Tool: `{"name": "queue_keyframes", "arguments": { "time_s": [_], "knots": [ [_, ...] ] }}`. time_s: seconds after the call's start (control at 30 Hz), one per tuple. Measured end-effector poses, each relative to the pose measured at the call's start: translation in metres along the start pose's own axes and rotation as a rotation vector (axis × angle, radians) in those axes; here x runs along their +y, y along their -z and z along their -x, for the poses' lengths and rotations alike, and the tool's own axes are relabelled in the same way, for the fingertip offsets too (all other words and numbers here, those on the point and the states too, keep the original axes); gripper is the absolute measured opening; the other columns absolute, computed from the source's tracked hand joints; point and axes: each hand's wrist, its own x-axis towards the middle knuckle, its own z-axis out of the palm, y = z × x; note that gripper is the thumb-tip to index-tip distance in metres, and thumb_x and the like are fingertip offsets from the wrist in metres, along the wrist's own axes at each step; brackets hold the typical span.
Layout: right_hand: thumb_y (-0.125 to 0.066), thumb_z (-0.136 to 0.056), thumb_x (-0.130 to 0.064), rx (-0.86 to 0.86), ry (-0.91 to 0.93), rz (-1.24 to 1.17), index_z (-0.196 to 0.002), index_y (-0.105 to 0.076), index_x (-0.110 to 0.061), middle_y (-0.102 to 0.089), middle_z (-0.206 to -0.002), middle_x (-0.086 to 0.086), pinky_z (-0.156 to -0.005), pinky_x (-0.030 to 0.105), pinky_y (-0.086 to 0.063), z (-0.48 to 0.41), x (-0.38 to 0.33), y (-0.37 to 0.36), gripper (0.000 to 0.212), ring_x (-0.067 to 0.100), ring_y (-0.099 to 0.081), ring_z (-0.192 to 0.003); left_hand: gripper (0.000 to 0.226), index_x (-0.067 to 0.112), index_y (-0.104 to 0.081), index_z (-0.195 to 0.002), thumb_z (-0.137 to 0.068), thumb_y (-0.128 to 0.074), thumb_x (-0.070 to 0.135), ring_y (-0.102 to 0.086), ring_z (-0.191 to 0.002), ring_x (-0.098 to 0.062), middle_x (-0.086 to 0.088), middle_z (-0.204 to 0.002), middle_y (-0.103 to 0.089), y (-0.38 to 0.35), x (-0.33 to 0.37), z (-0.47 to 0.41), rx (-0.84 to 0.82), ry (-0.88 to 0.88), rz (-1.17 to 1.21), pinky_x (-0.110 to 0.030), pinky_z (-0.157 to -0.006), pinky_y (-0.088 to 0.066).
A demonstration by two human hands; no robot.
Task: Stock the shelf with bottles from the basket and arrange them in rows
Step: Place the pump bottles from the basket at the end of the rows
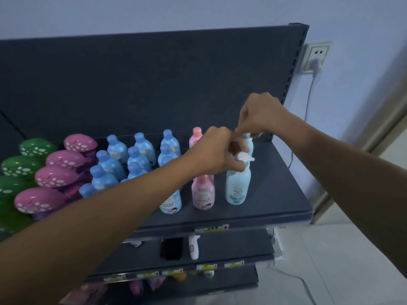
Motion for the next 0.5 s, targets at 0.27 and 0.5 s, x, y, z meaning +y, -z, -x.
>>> {"name": "queue_keyframes", "arguments": {
  "time_s": [0.27, 0.5],
  "knots": [
    [-0.063, -0.067, -0.015, 0.007, 0.019, -0.043, -0.077, -0.075, -0.017, -0.073, -0.06, 0.0, -0.071, 0.033, -0.063, -0.048, 0.001, -0.011, 0.016, 0.015, -0.072, -0.056, 0.03, 0.026, -0.074, -0.09, -0.065, -0.088, 0.032, -0.071, -0.081, -0.003, 0.011, -0.082, -0.074, 0.002, -0.022, -0.037, 0.056, 0.053, 0.002, -0.032, -0.082, -0.058],
    [-0.063, -0.066, -0.003, 0.004, 0.043, -0.02, -0.077, -0.075, -0.015, -0.074, -0.071, 0.004, -0.072, 0.035, -0.063, -0.083, 0.003, -0.026, 0.02, 0.022, -0.073, -0.067, 0.027, 0.024, -0.077, -0.089, -0.064, -0.088, 0.026, -0.071, -0.082, -0.004, 0.009, -0.084, -0.075, 0.0, -0.037, -0.064, 0.076, 0.113, 0.044, -0.032, -0.085, -0.058]
  ]
}}
